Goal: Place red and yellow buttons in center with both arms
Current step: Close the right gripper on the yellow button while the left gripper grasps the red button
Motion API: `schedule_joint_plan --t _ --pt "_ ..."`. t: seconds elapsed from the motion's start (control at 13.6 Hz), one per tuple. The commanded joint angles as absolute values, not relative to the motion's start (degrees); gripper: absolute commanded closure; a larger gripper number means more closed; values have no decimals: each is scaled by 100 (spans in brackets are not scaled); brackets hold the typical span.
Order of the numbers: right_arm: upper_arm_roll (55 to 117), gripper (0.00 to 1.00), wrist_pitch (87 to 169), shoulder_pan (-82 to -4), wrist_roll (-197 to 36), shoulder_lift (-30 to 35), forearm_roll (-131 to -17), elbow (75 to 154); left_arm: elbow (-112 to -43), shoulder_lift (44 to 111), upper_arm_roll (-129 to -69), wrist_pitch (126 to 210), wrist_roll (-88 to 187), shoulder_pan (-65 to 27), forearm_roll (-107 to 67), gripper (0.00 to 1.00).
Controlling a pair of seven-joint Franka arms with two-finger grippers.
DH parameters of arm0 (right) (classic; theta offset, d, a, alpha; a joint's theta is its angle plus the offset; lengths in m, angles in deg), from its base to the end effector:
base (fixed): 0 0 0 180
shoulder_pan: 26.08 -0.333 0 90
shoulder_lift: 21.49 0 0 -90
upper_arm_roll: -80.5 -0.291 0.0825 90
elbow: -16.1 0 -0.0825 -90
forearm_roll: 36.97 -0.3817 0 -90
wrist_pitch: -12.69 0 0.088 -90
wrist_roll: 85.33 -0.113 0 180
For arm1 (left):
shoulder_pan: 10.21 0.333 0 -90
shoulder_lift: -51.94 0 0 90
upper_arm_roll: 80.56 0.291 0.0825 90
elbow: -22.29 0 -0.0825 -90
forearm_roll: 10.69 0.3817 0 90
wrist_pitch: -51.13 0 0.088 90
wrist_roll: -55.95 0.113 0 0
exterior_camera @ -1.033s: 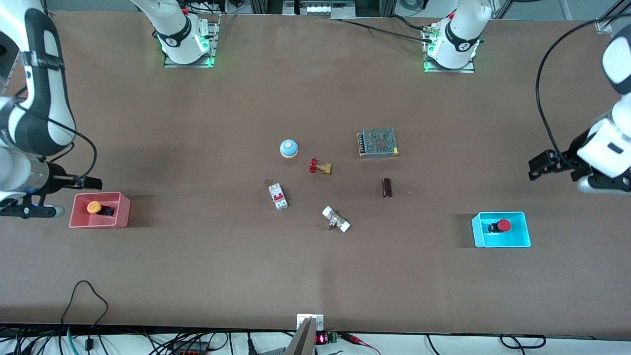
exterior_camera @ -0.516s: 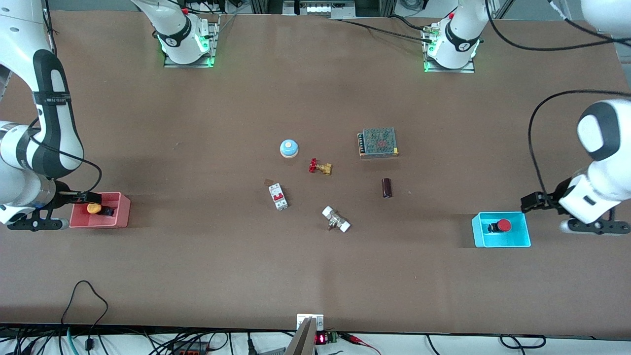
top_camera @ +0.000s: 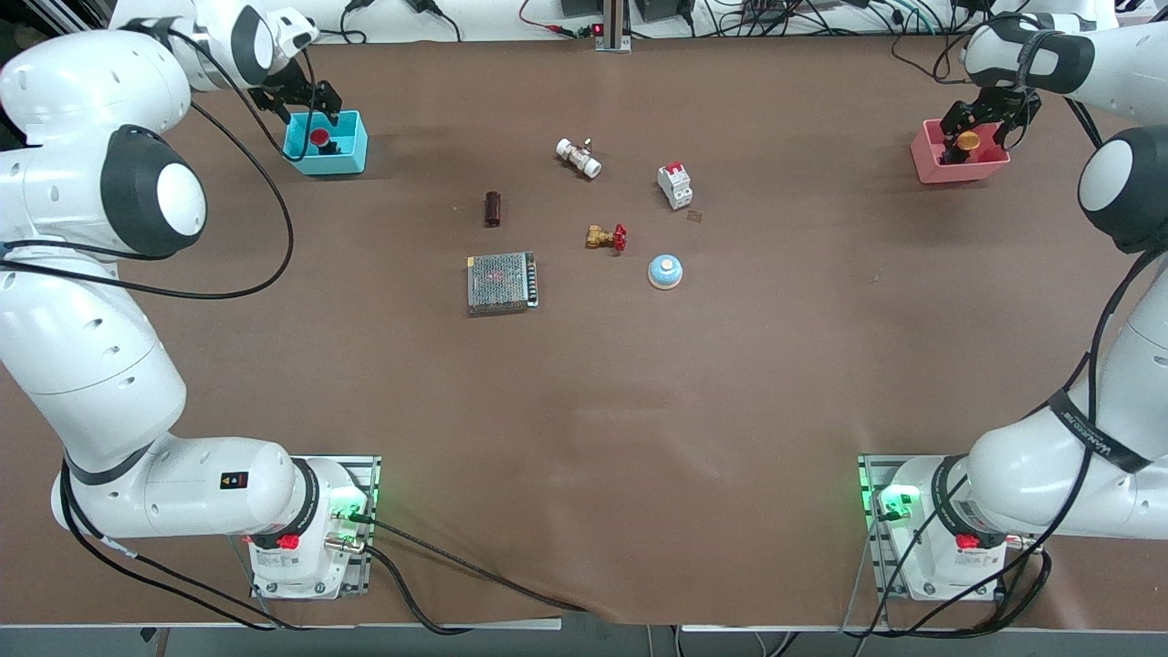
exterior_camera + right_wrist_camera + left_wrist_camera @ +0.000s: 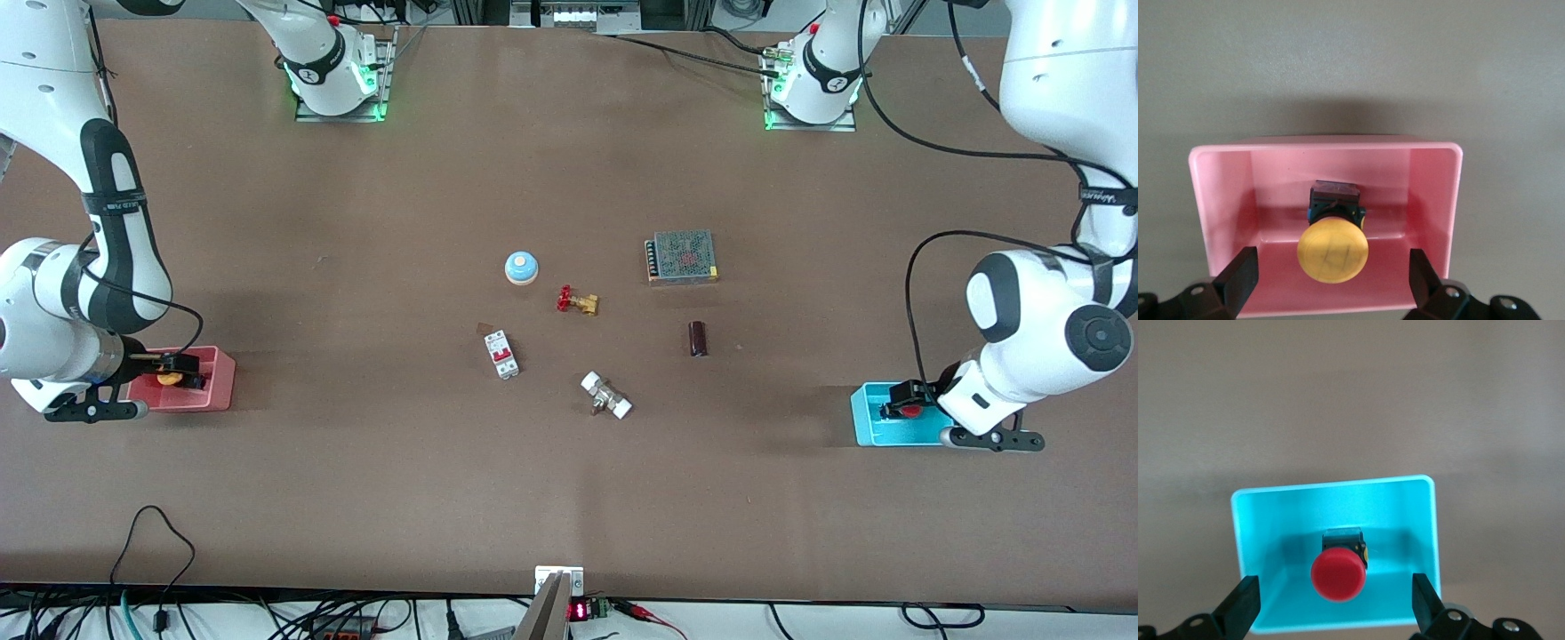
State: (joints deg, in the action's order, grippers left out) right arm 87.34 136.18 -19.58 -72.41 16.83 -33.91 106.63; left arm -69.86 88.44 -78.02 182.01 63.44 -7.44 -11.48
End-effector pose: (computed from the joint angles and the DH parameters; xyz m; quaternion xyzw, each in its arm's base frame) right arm 0.6550 -0.1490 0.2171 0.9970 0.0231 -0.0570 0.0473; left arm 0.6788 0.0594 0.2347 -0.9996 0.0192 -0.0188 0.0099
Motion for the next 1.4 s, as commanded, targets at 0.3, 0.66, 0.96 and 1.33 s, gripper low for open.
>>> schedule_joint_plan --t 0.3,0.66,0.96,1.33 --pt "8674 0 13749 -1835 -6934 1946 -3601 10531 -6990 9026 -7801 18350 6307 -723 -1236 12" --pt "8674 0 13749 -1835 -6943 2034 -3601 10461 -7087 8965 -7801 18157 6219 -731 -1236 40" --pt "8674 10 13749 -1844 -6951 2104 -3601 10329 -7078 8921 -7792 18007 6131 -731 -1236 58" --pt "8674 22 13741 -1844 -6934 2113 -3601 10329 -6964 8605 -7783 17867 6113 -740 -1236 69"
